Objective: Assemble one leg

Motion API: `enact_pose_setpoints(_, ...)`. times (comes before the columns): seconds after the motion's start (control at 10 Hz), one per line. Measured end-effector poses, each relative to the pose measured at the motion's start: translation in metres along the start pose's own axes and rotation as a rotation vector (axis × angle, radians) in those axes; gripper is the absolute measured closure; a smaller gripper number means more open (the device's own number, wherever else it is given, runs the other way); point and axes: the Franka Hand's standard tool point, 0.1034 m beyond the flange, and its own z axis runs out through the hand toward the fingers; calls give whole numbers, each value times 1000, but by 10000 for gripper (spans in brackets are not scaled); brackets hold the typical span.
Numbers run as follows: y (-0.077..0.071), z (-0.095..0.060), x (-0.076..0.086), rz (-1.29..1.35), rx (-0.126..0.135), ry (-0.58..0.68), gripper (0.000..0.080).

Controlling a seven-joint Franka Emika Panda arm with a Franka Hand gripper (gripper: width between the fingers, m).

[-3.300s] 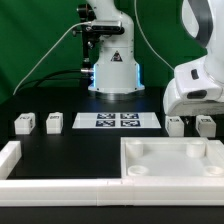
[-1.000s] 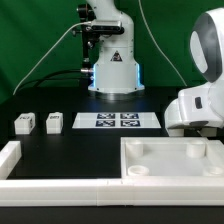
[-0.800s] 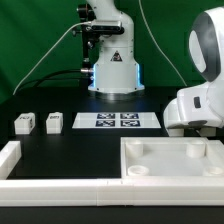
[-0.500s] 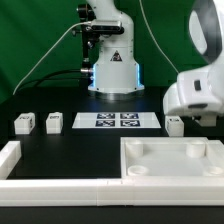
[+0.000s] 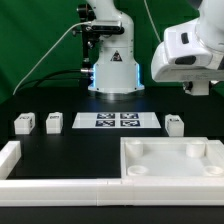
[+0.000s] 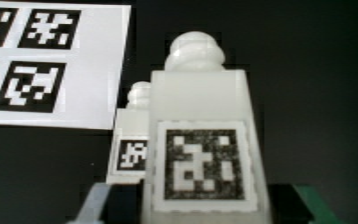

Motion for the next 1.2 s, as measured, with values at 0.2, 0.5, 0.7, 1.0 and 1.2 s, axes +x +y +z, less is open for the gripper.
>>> enact_pose_setpoints(0.2, -4, -7, 13, -2, 14, 140, 506)
enact_pose_setpoints(0.5, 4, -14, 33, -56, 30, 462, 506)
enact_pose_setpoints(0.7, 7, -40, 46, -50, 52, 675, 506)
enact_pose_setpoints(1.0, 7, -52, 50, -52, 52, 609, 506)
enact_pose_setpoints(1.2, 10, -48, 52, -64, 48, 612, 506)
